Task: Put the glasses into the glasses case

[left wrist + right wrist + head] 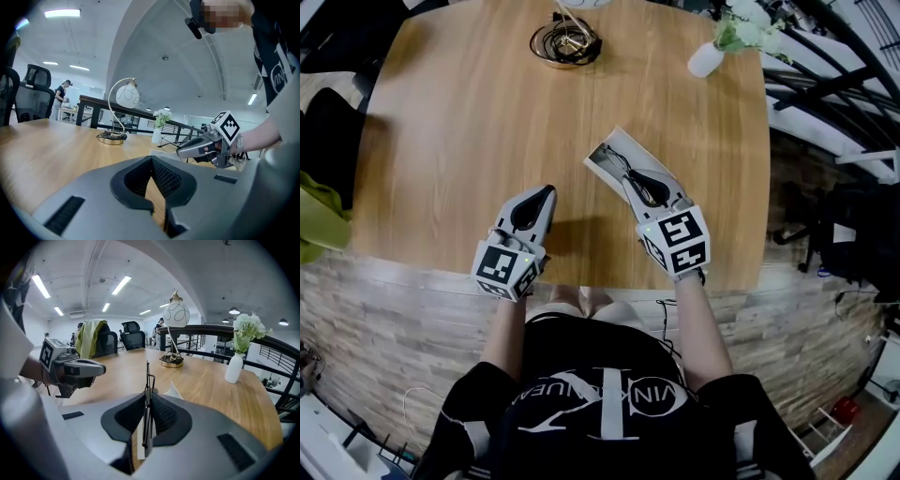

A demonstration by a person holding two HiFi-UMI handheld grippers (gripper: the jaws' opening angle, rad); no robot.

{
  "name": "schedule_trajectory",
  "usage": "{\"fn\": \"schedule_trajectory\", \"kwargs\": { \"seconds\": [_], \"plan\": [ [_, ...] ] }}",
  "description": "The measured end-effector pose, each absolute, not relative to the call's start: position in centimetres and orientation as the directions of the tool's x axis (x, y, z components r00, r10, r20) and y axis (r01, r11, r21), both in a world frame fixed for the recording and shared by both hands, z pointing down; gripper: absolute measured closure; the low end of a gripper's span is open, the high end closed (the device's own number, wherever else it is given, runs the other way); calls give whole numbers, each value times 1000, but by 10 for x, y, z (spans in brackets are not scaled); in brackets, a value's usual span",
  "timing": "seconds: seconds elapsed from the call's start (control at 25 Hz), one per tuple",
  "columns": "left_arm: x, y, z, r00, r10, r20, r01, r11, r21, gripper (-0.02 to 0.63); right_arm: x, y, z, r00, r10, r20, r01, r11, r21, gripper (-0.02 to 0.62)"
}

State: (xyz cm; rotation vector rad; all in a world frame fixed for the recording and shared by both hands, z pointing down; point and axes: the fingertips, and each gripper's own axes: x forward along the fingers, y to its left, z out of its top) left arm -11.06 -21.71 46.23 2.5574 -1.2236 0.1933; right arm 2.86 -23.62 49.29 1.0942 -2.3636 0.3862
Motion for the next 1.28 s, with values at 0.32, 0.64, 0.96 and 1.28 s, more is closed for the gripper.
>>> {"fn": "schedule_trajectory", "kwargs": {
  "seconds": [0.32,0.64,0.96,1.28],
  "plan": [
    [-106,-227,469,638,-728,250,-770,-603,209,591,25,-246,508,-515,-603,609,-740,671,38,543],
    [-104,-237,471,627,-738,248,-779,-596,197,591,20,-250,525,-511,-527,679,-707,707,16,543],
    [-108,-241,474,621,-742,251,-783,-582,218,591,19,-248,545,-498,-440,748,-672,740,-12,543],
    [-117,-242,478,611,-750,254,-791,-567,229,591,20,-249,558,-488,-372,789,-651,758,-45,540]
  ]
}}
